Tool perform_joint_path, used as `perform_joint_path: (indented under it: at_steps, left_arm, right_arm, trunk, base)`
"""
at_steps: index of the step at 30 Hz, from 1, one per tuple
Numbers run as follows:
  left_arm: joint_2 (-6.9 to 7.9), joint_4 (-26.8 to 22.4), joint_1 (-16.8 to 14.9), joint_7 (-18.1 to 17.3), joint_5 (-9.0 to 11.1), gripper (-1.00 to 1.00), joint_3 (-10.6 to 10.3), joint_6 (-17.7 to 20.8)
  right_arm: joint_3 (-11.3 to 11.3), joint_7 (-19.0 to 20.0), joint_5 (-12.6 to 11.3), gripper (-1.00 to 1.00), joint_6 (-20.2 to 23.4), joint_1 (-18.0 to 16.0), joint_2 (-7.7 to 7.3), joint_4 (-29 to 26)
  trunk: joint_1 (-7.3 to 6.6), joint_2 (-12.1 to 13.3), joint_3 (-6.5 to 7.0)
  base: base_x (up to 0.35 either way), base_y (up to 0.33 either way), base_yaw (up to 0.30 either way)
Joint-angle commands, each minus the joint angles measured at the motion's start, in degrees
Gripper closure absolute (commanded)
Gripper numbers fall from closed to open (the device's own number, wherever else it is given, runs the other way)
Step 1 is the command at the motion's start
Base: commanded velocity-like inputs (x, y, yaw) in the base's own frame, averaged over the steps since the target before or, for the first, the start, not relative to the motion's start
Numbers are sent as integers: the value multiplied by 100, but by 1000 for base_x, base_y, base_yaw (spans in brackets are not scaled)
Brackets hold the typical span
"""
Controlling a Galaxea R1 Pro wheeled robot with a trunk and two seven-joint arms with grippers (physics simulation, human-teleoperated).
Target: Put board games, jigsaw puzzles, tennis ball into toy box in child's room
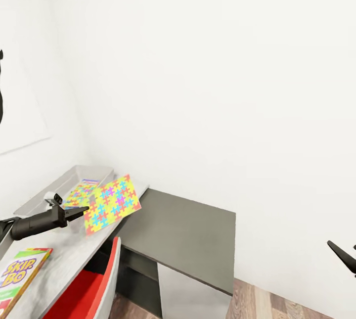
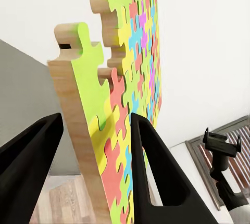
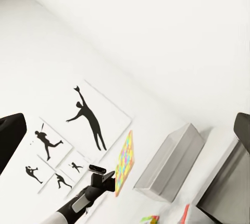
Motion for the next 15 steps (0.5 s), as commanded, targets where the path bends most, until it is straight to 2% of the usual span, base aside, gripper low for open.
perform_joint_path:
  at_steps: [1, 9, 15]
  left_arm:
    - [2, 0, -4, -23, 4, 100, 0, 61]
    - [2, 0, -4, -23, 2, 100, 3, 61]
    - [2, 0, -4, -23, 3, 100, -3, 61]
  right_arm:
    - [4, -9, -32, -100, 37, 0, -2, -1]
    - [-8, -7, -32, -100, 43, 0, -2, 0]
    - [-10, -6, -32, -100, 40, 0, -2, 2]
  trunk:
    - [6, -11, -5]
    - [6, -11, 49]
    - [6, -11, 59]
  base:
    - [237, 160, -199]
    - [236, 153, -190]
    - [128, 34, -49]
